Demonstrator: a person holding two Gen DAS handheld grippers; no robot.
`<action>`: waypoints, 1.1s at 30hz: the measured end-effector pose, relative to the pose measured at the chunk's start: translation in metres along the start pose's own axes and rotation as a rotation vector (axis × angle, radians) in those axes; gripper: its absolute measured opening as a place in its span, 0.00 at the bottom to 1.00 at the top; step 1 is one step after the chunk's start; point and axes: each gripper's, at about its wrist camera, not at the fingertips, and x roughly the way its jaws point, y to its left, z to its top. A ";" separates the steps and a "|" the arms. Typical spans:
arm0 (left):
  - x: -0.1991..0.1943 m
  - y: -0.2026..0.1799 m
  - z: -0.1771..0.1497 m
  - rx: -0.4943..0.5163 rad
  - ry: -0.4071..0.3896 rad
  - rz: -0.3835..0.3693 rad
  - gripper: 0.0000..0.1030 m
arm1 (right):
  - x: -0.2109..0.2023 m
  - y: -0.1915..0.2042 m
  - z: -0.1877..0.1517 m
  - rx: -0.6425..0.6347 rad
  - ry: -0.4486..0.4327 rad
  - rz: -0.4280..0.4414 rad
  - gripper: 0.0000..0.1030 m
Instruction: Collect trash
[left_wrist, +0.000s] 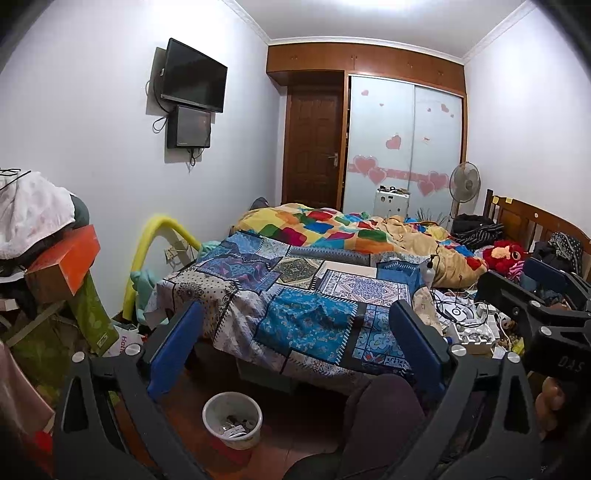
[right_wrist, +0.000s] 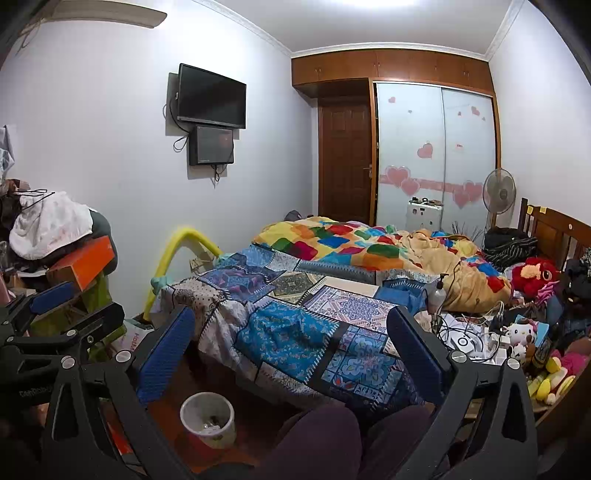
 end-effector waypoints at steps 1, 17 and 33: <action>0.000 0.001 0.000 0.001 0.000 -0.001 0.98 | 0.000 0.000 0.000 0.000 0.000 0.000 1.00; 0.000 0.001 -0.003 -0.007 0.002 0.000 0.99 | -0.002 0.003 -0.006 0.001 0.007 0.002 1.00; -0.003 -0.015 -0.006 -0.003 -0.008 -0.007 0.99 | -0.002 0.002 -0.008 0.003 0.009 0.002 1.00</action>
